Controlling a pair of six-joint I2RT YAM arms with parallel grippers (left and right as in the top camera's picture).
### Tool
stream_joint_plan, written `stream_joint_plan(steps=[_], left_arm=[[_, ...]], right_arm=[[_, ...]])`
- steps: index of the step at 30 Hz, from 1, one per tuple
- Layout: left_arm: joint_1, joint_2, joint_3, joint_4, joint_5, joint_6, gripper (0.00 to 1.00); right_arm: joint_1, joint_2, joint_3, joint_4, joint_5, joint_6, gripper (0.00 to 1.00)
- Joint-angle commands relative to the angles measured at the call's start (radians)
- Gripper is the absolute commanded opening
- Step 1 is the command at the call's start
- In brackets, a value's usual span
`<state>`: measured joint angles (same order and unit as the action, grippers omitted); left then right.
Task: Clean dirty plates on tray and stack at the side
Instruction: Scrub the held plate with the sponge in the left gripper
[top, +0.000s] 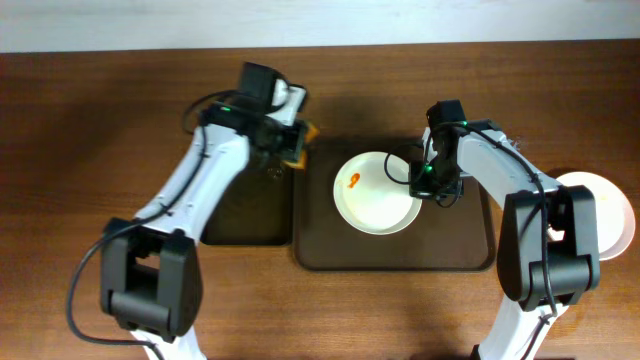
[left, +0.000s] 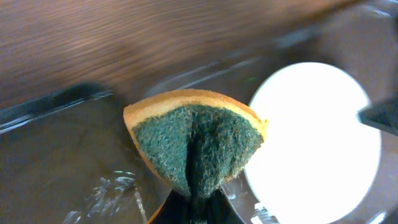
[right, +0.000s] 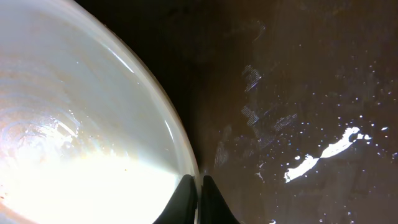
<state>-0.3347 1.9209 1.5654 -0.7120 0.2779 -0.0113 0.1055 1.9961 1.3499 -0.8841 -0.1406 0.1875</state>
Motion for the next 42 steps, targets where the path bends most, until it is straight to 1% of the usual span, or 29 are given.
stream_joint_plan(steps=[1,2,4,6,8,12,15,18,20,23,28,32,35,38,40,42], left_arm=[[-0.122,0.048,0.01,0.032,0.105,0.023,0.0],[-0.15,0.074,0.01,0.047,0.135,0.02,0.0],[-0.178,0.113,0.01,0.087,0.149,0.019,0.0],[-0.196,0.149,0.01,0.162,0.135,0.028,0.0],[-0.202,0.18,0.01,0.204,0.082,0.028,0.0],[-0.202,0.255,0.01,0.23,-0.004,0.035,0.0],[-0.202,0.29,0.01,0.24,-0.014,0.036,0.0],[-0.202,0.321,0.008,0.238,-0.059,0.035,0.0],[-0.203,0.34,0.008,0.218,-0.049,0.035,0.0],[-0.202,0.355,0.008,0.147,0.053,0.035,0.0],[-0.209,0.357,0.008,0.089,0.081,0.034,0.0],[-0.219,0.357,0.007,0.073,0.189,0.035,0.0],[-0.22,0.357,0.007,0.066,0.311,0.035,0.0],[-0.213,0.357,0.019,0.067,0.497,0.035,0.0],[-0.188,0.357,0.059,0.065,0.62,0.034,0.0],[-0.148,0.356,0.122,0.027,0.661,0.034,0.0]], right_arm=[[-0.002,0.006,-0.016,-0.016,-0.005,-0.001,0.04],[-0.002,0.006,-0.016,-0.021,-0.005,-0.001,0.04],[-0.002,0.006,-0.016,-0.024,-0.005,-0.001,0.04],[-0.002,0.006,-0.016,-0.024,-0.005,-0.001,0.04],[-0.002,0.006,-0.016,-0.024,-0.005,-0.001,0.04],[-0.002,0.006,-0.016,-0.023,-0.005,-0.001,0.04],[-0.002,0.006,-0.016,-0.024,-0.005,-0.014,0.04],[-0.002,0.006,-0.016,-0.024,-0.005,-0.019,0.04],[-0.002,0.006,-0.016,-0.024,-0.005,-0.019,0.04],[-0.002,0.006,-0.016,-0.023,-0.005,-0.019,0.04],[-0.002,0.006,-0.016,-0.023,-0.005,-0.019,0.04],[-0.002,0.006,-0.016,-0.023,-0.005,-0.019,0.04],[-0.002,0.006,-0.016,-0.023,-0.005,-0.019,0.04],[-0.002,0.006,-0.016,-0.023,-0.005,-0.019,0.04],[-0.002,0.006,-0.016,-0.023,-0.005,-0.019,0.04],[-0.002,0.006,-0.016,-0.023,-0.005,-0.019,0.04]])
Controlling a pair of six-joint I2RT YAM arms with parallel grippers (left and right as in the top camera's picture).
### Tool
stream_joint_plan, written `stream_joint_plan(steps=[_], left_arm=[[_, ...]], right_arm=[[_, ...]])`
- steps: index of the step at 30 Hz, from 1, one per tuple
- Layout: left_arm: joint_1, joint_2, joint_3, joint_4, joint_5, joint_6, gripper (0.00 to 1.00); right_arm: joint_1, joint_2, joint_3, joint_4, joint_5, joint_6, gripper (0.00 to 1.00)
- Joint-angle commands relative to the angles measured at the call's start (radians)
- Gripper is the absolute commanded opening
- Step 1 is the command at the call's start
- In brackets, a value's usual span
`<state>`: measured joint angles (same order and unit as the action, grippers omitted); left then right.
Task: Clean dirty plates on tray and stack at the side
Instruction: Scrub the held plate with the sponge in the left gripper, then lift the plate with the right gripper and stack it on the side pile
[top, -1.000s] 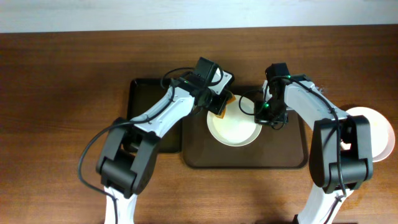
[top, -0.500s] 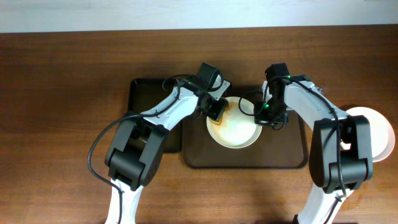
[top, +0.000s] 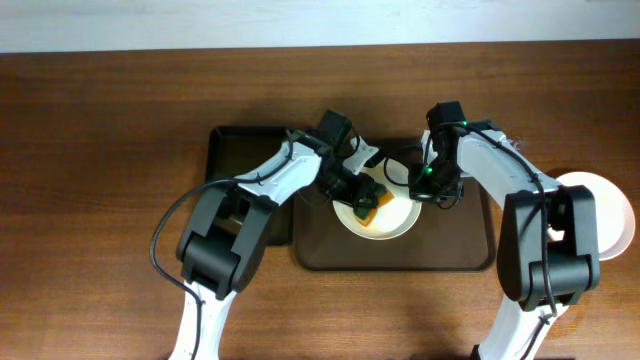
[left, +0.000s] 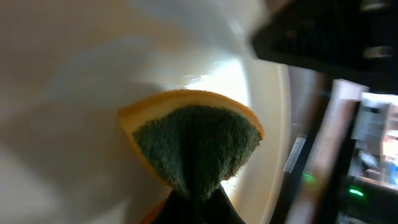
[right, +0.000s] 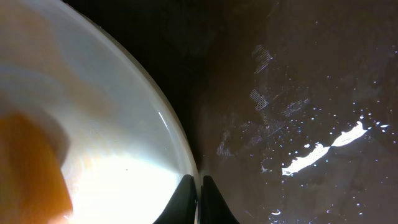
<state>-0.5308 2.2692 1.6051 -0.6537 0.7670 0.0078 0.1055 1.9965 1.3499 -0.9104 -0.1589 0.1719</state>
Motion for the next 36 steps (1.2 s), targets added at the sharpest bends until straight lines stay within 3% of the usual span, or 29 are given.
stream_joint_plan(steps=[1,9,11,13,16,20,21,22,23,26,28,32,33,34,36], left_arm=[[0.075,0.008,0.119,-0.069,0.173,0.015,0.0],[0.304,0.008,0.383,-0.348,0.195,0.077,0.0],[0.37,0.008,0.386,-0.42,0.045,0.076,0.0],[0.416,0.008,0.386,-0.515,-0.254,0.075,0.0],[0.434,0.009,0.344,-0.579,-0.659,-0.034,0.0],[0.428,0.009,0.2,-0.453,-0.676,-0.072,0.0],[0.428,0.009,0.157,-0.408,-0.676,-0.072,0.04],[0.428,0.009,0.142,-0.397,-0.676,-0.072,0.22],[0.428,0.009,0.131,-0.397,-0.679,-0.071,0.6],[0.428,0.009,0.13,-0.402,-0.678,-0.071,0.87],[0.428,0.009,0.13,-0.402,-0.678,-0.072,0.99],[0.428,0.009,0.13,-0.401,-0.678,-0.071,1.0],[0.428,0.009,0.13,-0.402,-0.678,-0.071,1.0],[0.428,0.009,0.13,-0.401,-0.678,-0.071,1.0],[0.428,0.009,0.13,-0.402,-0.678,-0.071,1.0]], right_arm=[[-0.002,0.006,-0.016,0.003,0.013,-0.004,0.04],[-0.002,0.006,-0.016,0.002,0.013,-0.004,0.04],[-0.002,0.006,-0.016,0.002,0.013,-0.003,0.05],[-0.002,0.006,-0.016,0.002,0.013,-0.003,0.05],[-0.002,0.006,-0.016,0.002,0.013,-0.003,0.09],[-0.002,0.006,-0.016,-0.006,0.013,-0.004,0.09],[-0.002,0.006,-0.016,-0.013,0.013,-0.004,0.1],[-0.002,0.006,-0.016,-0.018,0.013,-0.004,0.19],[-0.002,0.006,-0.016,-0.018,0.013,-0.004,0.25],[-0.002,0.006,-0.016,-0.026,0.013,-0.003,0.27],[-0.002,0.006,-0.017,-0.035,0.013,-0.003,0.27],[-0.002,0.006,-0.015,-0.034,0.013,-0.003,0.24],[-0.002,0.006,-0.009,-0.038,0.013,-0.003,0.18],[-0.002,0.005,-0.003,-0.048,0.013,-0.003,0.04],[-0.002,0.005,0.014,-0.068,0.013,-0.003,0.04]])
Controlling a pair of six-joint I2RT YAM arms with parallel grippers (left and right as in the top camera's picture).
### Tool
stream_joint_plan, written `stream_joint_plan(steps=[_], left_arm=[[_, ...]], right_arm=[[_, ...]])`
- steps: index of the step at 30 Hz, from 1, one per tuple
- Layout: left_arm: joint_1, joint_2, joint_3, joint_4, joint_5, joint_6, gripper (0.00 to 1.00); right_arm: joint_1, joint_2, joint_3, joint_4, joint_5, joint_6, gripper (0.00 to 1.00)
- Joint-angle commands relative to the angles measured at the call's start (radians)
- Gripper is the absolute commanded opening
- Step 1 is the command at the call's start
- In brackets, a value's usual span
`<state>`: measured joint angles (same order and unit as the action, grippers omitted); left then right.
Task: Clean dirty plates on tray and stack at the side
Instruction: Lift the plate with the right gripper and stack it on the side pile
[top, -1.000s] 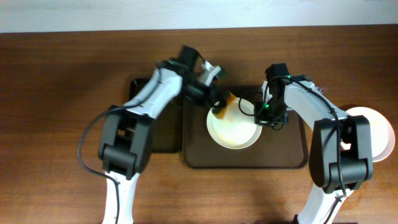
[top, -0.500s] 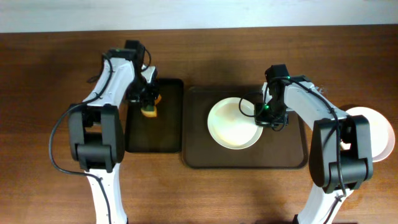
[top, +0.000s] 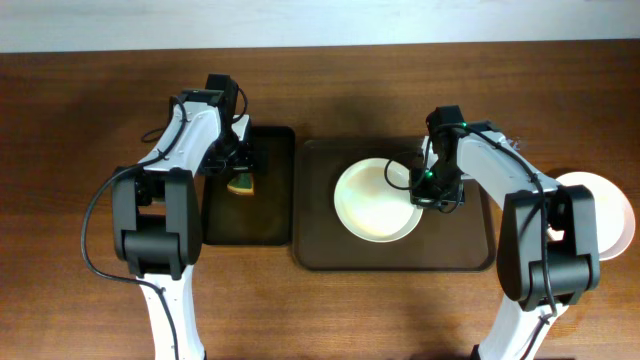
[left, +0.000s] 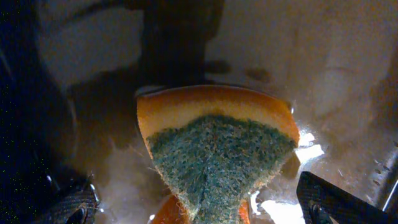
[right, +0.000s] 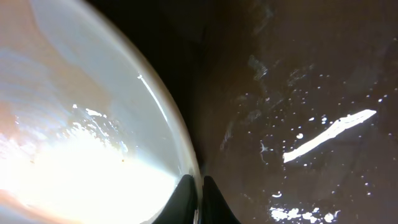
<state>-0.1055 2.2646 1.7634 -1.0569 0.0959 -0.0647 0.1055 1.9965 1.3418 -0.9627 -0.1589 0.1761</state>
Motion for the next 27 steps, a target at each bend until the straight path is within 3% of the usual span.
stream_joint_plan(steps=[1,3,5,9,18,22,27], left_arm=[[0.003,0.013,-0.028,0.002,-0.007,0.001,1.0],[0.003,0.013,-0.028,0.002,-0.007,0.001,1.0],[0.003,0.013,-0.028,0.002,-0.007,0.001,1.0],[0.003,0.013,-0.028,0.002,-0.007,0.001,1.0],[0.003,0.013,-0.028,0.002,-0.007,0.001,1.0],[0.003,0.013,-0.028,0.002,-0.007,0.001,1.0],[0.003,0.013,-0.028,0.002,-0.007,0.001,1.0]], right_arm=[[-0.002,0.005,0.04,-0.031,0.013,-0.008,0.04],[-0.002,0.003,0.138,-0.127,0.029,-0.014,0.04],[0.008,-0.012,0.359,-0.338,0.118,-0.014,0.04],[0.137,-0.057,0.674,-0.595,0.464,0.112,0.04],[0.663,-0.07,0.651,-0.641,1.197,0.52,0.04],[0.811,-0.07,0.65,-0.649,1.328,0.582,0.04],[0.842,-0.07,0.65,-0.649,1.349,0.593,0.04]])
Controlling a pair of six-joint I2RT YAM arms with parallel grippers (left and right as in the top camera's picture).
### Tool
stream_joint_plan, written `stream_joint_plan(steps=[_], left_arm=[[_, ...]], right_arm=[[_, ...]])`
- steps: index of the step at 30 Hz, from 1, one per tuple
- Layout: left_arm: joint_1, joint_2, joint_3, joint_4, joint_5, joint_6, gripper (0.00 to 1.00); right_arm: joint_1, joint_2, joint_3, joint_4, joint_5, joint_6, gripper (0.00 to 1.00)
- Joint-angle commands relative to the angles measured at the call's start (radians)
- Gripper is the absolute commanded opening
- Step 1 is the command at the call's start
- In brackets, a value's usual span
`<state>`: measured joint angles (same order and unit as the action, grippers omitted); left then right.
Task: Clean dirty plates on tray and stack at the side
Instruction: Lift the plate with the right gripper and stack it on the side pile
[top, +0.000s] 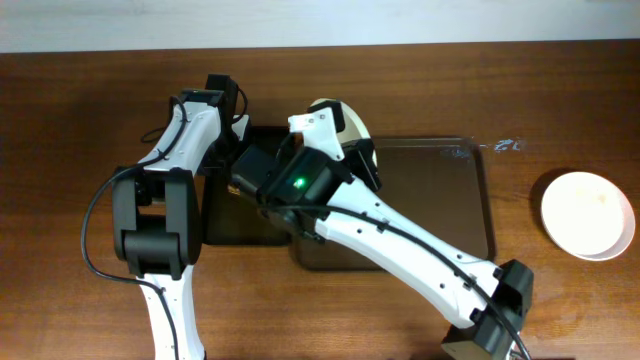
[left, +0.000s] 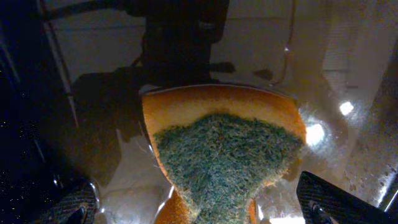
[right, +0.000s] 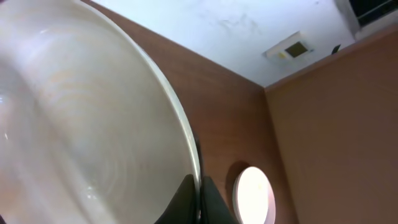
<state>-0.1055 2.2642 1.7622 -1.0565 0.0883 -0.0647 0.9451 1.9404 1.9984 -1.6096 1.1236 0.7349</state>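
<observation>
A white plate (right: 81, 124) is held up on edge, high above the table, with my right gripper (right: 198, 200) shut on its rim. The overhead view shows part of that plate (top: 345, 118) behind my right arm, above the left end of the brown tray (top: 440, 200). The orange and green sponge (left: 224, 155) lies in the wet dark basin (top: 225, 215). My left gripper (left: 199, 208) stands open around it, its fingers (left: 326, 199) wide apart on either side.
A second white plate (top: 587, 213) lies on the wooden table right of the tray, also seen as the plate (right: 252, 193) in the right wrist view. My raised right arm (top: 380, 225) crosses the tray and part of the basin.
My right gripper has taken the plate off the brown tray and now holds it tilted up high near the tray's left end. The left gripper and sponge have stayed in the basin.
At first my left gripper held the sponge by the basin while the right pinched the rim of a plate with an orange stain. Then the sponge was on the plate. Later it lay in the basin, released, the plate looking clean. Now the plate is lifted.
</observation>
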Motion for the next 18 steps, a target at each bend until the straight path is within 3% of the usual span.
stream_joint_plan(steps=[1,7,10,13,14,15,18], left_arm=[[0.003,0.014,-0.027,0.002,0.0,0.001,1.0],[0.003,0.014,-0.027,0.002,0.0,0.001,1.0],[0.003,0.014,-0.027,0.001,0.0,0.001,1.0],[0.003,0.014,-0.027,0.002,0.0,0.001,1.0],[0.003,0.014,-0.027,0.002,0.0,0.001,1.0],[0.003,0.014,-0.027,0.002,0.0,0.001,1.0],[0.003,0.014,-0.027,0.002,0.0,0.001,1.0]], right_arm=[[0.002,-0.014,-0.007,-0.002,0.067,0.039,0.04],[-0.074,-0.013,-0.014,-0.003,0.039,0.111,0.04],[-0.192,-0.013,-0.014,0.014,-0.132,0.144,0.04],[-0.404,-0.013,-0.014,0.061,-0.467,-0.055,0.04],[-0.546,-0.013,-0.014,0.09,-0.698,-0.215,0.04],[-0.634,-0.013,-0.014,0.095,-0.817,-0.287,0.04],[-0.867,-0.013,-0.014,0.103,-0.974,-0.362,0.04]])
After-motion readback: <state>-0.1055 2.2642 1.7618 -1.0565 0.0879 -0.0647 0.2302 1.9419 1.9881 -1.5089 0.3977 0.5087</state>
